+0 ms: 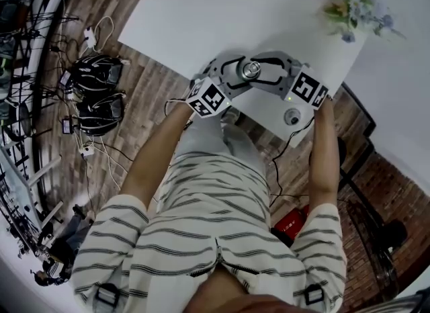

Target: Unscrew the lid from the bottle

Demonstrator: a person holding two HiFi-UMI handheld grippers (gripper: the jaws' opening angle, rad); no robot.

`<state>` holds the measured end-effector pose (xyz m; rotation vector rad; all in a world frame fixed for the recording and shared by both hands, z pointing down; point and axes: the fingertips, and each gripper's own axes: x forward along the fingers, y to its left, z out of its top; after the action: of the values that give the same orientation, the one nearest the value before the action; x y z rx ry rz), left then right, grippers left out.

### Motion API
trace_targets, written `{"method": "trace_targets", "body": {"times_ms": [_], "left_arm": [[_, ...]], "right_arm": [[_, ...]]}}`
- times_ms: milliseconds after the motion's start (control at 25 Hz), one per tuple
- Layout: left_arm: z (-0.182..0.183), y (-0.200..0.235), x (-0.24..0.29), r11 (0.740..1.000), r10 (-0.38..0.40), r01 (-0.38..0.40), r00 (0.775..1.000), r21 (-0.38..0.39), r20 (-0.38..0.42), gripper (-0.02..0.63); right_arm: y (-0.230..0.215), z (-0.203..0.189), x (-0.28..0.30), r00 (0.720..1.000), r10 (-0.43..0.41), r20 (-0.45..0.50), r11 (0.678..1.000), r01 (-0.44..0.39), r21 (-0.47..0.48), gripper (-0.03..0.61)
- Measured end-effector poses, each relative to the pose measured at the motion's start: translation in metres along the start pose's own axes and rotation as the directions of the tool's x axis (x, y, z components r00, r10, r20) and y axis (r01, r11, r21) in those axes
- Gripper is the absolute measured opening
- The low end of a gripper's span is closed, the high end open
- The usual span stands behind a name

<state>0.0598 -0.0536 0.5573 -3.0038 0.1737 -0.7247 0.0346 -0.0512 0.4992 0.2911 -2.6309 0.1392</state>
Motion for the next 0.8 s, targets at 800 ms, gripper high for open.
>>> {"method": "trace_targets", "body": {"times_ms": [800], "left_arm": [[-0.001,0.002,0.003,1.0,0.009,-0.009,1.0,-0.001,-0.008,0.33]], "right_arm": [[-0.012,0.007,-0.017,0.956,-0.266,0.123,0.961,0.252,0.116,0.299]]}}
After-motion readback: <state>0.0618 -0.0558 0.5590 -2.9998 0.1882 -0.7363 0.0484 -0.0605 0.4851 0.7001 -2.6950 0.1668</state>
